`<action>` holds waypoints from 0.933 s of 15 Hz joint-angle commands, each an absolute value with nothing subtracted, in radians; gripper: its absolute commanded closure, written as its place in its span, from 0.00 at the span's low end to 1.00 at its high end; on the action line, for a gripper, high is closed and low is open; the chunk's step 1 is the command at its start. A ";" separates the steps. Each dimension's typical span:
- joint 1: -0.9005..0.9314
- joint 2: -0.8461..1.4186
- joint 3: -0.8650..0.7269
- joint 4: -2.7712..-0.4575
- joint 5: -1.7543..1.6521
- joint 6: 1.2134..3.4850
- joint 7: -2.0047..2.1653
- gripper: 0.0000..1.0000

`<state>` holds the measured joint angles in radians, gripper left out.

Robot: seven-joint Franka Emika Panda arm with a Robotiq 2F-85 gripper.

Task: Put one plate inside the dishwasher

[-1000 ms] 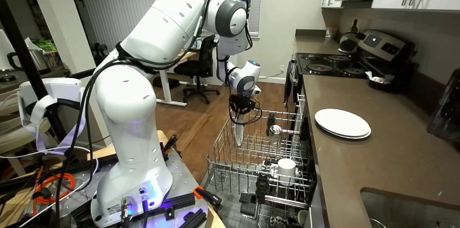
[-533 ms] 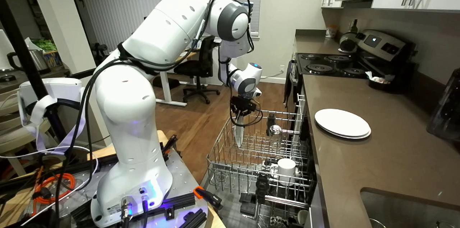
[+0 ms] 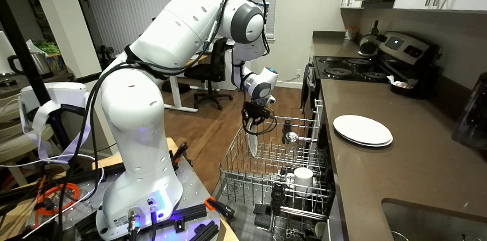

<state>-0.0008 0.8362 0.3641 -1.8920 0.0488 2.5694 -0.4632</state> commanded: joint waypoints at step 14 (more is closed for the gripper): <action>0.070 0.543 0.334 -2.092 0.056 2.471 -0.314 0.47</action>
